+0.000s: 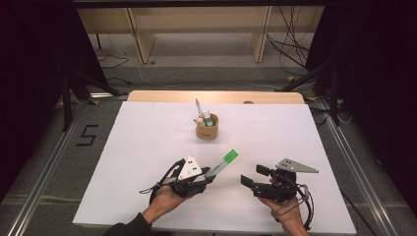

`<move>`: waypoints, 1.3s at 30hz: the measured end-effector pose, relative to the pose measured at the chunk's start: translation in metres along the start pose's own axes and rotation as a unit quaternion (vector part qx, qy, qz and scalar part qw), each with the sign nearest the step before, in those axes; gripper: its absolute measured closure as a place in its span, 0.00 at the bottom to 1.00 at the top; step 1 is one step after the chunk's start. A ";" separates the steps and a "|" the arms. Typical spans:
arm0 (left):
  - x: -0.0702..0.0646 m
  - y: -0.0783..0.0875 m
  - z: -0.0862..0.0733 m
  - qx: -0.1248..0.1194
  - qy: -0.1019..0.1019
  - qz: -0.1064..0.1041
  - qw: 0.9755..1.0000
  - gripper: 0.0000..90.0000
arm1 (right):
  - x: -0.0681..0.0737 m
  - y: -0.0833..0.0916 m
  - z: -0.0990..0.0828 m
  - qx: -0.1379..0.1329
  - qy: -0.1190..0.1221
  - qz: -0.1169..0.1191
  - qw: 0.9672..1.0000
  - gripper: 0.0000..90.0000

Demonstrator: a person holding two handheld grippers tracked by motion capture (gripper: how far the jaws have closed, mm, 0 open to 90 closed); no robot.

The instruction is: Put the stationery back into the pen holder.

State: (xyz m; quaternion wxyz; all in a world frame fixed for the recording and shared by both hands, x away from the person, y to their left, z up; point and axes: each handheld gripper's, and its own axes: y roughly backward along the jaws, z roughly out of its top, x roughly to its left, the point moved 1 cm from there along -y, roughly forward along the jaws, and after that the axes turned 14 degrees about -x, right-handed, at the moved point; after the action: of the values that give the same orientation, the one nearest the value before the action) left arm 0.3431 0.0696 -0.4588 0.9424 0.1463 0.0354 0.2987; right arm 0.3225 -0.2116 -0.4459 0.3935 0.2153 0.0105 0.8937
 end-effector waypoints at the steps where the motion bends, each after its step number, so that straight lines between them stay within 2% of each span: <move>1: 0.000 0.001 0.000 -0.001 0.000 0.000 1.000 0.73 | 0.000 -0.001 0.000 -0.001 -0.004 0.002 1.000 0.22; 5: 0.001 0.005 -0.001 -0.011 -0.002 0.009 1.000 0.73 | 0.004 -0.007 0.003 -0.006 -0.017 0.012 1.000 0.23; 9: 0.002 0.008 -0.002 -0.014 -0.003 0.014 1.000 0.73 | 0.008 -0.016 0.005 -0.006 -0.018 0.021 1.000 0.23; 20: 0.002 0.015 -0.004 -0.014 -0.005 0.025 1.000 0.73 | 0.010 -0.041 0.007 -0.002 -0.063 0.037 0.997 0.27; 25: 0.002 0.018 -0.003 -0.020 -0.008 0.027 0.999 0.73 | 0.014 -0.053 0.006 -0.002 -0.071 0.046 0.996 0.31; 30: 0.001 0.020 -0.002 -0.023 -0.006 0.028 0.999 0.73 | 0.017 -0.064 0.005 -0.005 -0.094 0.057 0.994 0.37; 35: 0.000 0.021 -0.002 -0.024 -0.007 0.027 0.999 0.73 | 0.017 -0.073 0.003 -0.009 -0.127 0.064 0.990 0.42; 39: 0.000 0.021 -0.002 -0.026 -0.006 0.027 0.999 0.73 | 0.018 -0.078 0.002 -0.014 -0.131 0.063 0.989 0.46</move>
State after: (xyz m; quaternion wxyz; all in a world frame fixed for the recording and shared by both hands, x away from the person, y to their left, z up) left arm 0.3307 0.0866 -0.4544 0.9377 0.1247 0.0178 0.3239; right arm 0.3674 -0.1458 -0.4518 0.3377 0.3255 -0.0675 0.8806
